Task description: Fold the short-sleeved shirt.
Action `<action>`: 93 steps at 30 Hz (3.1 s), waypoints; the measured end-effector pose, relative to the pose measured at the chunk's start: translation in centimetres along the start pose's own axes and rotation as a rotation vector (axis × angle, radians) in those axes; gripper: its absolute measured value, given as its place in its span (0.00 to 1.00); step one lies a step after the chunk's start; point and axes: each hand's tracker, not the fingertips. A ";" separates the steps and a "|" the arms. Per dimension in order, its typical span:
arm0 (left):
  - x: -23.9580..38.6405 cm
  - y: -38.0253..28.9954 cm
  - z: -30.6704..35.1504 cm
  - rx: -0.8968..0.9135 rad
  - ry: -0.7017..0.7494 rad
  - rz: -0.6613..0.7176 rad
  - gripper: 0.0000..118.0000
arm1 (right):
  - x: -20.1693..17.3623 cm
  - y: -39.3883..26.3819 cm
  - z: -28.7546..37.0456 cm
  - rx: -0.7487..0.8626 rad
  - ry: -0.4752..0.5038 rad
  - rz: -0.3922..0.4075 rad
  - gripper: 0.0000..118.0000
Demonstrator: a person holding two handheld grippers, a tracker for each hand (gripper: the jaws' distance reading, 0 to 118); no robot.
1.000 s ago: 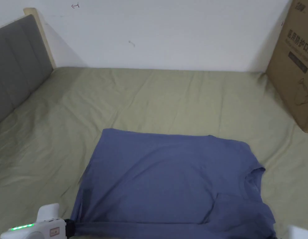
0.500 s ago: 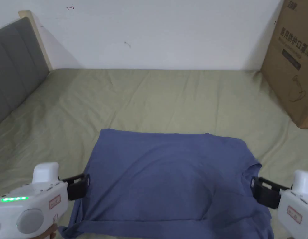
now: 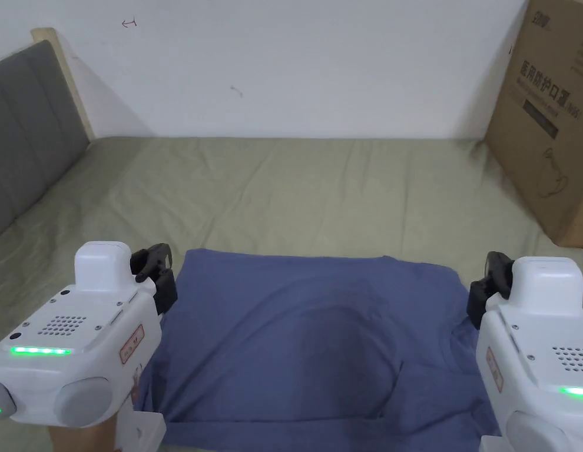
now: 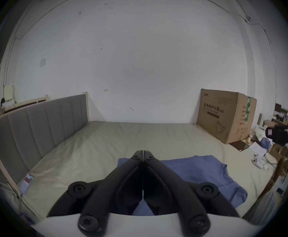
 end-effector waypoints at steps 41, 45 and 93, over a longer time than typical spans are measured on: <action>-9.0 -17.9 -2.8 -0.786 0.095 0.154 0.07 | 4.4 -7.0 -0.9 -0.261 -0.006 -0.024 0.00; -8.5 -16.4 -2.5 -0.739 0.079 0.121 0.07 | 6.7 -11.4 -1.9 -0.459 -0.024 -0.054 0.30; -10.8 -14.4 -24.3 -0.800 0.137 0.249 0.08 | 5.7 -18.4 -24.9 -0.790 -0.028 -0.262 0.05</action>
